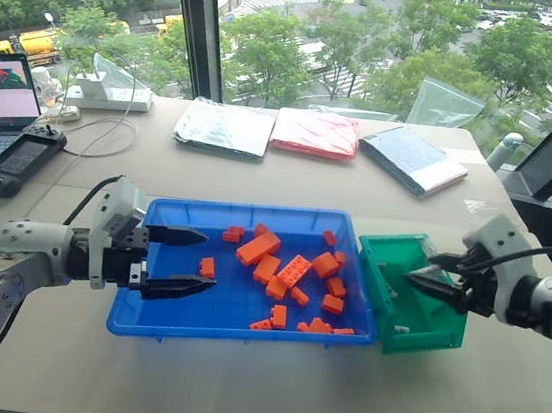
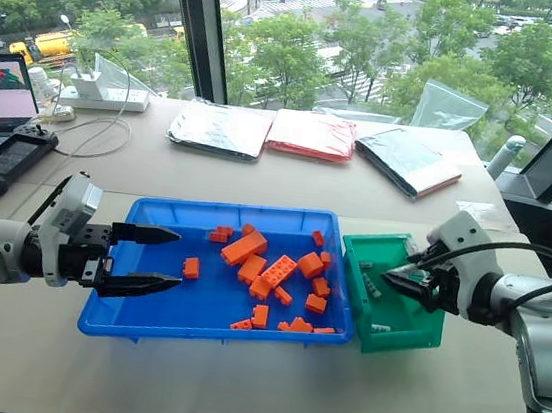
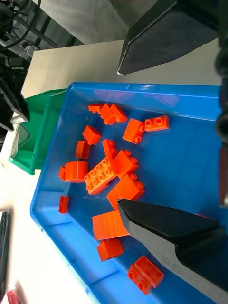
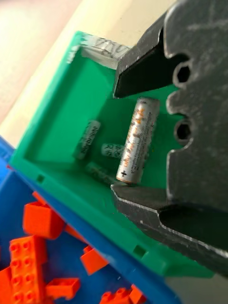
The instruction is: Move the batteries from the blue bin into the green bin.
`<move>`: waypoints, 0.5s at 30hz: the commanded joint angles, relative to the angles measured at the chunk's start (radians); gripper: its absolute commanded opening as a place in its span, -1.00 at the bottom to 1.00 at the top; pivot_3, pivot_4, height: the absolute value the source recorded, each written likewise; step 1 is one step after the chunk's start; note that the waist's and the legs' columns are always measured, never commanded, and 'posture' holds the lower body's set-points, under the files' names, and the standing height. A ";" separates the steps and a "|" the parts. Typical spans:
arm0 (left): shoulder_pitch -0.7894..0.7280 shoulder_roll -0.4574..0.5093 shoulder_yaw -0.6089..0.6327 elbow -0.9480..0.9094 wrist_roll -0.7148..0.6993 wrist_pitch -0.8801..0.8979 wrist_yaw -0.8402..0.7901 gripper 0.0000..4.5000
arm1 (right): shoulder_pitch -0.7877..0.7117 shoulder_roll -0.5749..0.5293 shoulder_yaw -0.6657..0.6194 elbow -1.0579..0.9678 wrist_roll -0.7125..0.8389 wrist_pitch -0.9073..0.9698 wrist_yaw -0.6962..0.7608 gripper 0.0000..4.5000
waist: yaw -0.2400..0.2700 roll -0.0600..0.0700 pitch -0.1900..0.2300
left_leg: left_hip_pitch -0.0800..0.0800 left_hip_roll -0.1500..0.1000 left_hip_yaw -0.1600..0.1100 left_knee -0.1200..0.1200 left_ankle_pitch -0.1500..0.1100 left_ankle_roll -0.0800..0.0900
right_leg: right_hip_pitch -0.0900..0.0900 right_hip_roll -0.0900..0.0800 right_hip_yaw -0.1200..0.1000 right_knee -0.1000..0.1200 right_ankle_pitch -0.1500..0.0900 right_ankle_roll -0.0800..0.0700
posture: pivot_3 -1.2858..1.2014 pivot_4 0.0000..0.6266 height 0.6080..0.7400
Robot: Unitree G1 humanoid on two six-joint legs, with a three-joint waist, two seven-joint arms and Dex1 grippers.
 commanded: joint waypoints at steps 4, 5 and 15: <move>-0.006 0.003 0.018 -0.009 0.003 -0.025 -0.001 1.00 | -0.079 -0.002 -0.056 -0.013 0.077 -0.041 -0.022 0.98 | -0.002 0.000 0.000 | 0.000 0.000 0.000 0.000 0.000 0.000 | 0.000 0.000 0.000 0.000 0.000 0.000 | 0.03 -0.52 1.00; -0.002 0.004 0.023 -0.009 0.003 -0.025 -0.001 1.00 | -0.109 0.015 -0.070 -0.023 0.109 -0.040 -0.019 0.98 | -0.002 0.000 0.000 | 0.000 0.000 0.000 0.000 0.000 0.000 | 0.000 0.000 0.000 0.000 0.000 0.000 | 0.03 -0.52 1.00; 0.019 0.006 0.075 0.019 0.013 -0.035 0.015 1.00 | -0.279 0.234 0.109 -0.192 0.373 -0.053 -0.060 0.98 | 0.001 0.000 0.001 | 0.000 0.001 -0.002 0.000 0.000 0.000 | 0.000 0.001 -0.002 0.001 0.000 0.000 | 0.03 -0.52 1.00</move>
